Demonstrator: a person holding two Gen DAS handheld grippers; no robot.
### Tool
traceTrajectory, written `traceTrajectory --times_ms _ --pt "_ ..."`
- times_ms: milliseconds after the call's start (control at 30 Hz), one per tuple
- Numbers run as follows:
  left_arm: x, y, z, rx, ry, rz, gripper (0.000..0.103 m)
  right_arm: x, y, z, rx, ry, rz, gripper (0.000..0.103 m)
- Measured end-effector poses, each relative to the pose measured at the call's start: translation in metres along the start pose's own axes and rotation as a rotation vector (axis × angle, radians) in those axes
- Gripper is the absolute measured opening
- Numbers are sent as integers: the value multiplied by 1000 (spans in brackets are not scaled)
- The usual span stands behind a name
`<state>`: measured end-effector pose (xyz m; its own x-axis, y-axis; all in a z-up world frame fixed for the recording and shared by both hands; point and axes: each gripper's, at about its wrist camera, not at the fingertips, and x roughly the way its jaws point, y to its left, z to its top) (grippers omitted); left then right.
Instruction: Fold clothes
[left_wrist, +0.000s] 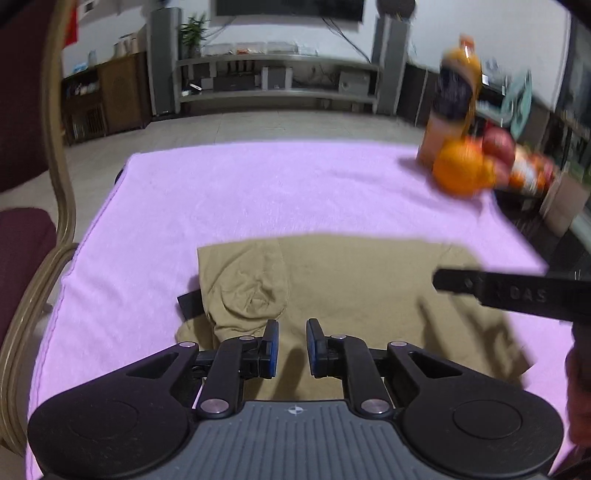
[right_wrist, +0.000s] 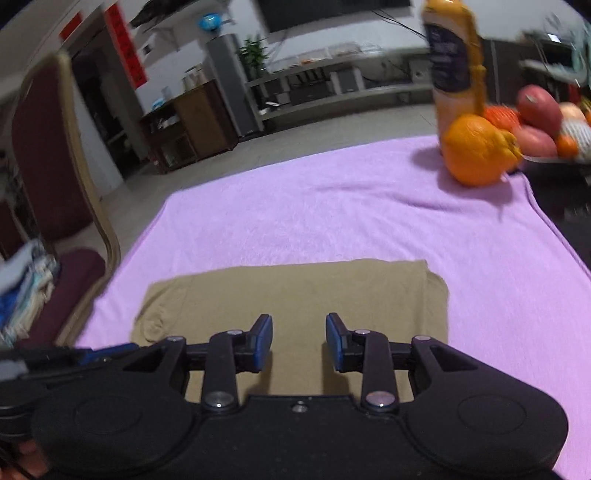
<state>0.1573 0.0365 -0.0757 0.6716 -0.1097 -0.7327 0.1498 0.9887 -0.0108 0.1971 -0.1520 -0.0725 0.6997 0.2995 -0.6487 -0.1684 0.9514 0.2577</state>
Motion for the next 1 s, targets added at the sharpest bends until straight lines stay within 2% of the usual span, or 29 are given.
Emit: traceTrajectory --times_ms 33,133,233,333,433,533,600,733,800,867,900,1000 --pt "9 -1 -6 8 29 2 13 10 4 -6 -50 20 -14 36" --pt "9 -10 -20 85 24 36 13 24 9 -28 -174 47 -65 36" --pt "0 -13 -30 111 38 42 13 11 8 -37 -185 80 -100 36" --pt "-12 -8 -39 100 77 14 13 -10 -4 -47 -163 127 -122 36" --pt "-27 -10 -50 125 77 0 13 -31 -9 -57 -156 168 -128 36" --pt "-41 -13 -57 142 60 -25 13 -52 -9 -64 -156 174 -131 36" --pt "-52 -14 -61 148 36 -47 14 -68 -8 -65 -122 146 -121 37" --pt "-73 -6 -46 68 -59 -116 15 -95 -7 -57 -55 48 -53 37" --pt "-72 1 -37 6 -71 -110 15 -96 -6 -51 -29 15 -26 36" --pt "-62 7 -29 -34 -66 -66 15 -92 -6 -47 -2 1 -11 27" --pt "-55 9 -26 -53 -57 -39 13 -85 -8 -46 14 14 -17 22" --pt "-30 17 -23 -101 17 -8 13 -61 -14 -49 36 101 -75 22"
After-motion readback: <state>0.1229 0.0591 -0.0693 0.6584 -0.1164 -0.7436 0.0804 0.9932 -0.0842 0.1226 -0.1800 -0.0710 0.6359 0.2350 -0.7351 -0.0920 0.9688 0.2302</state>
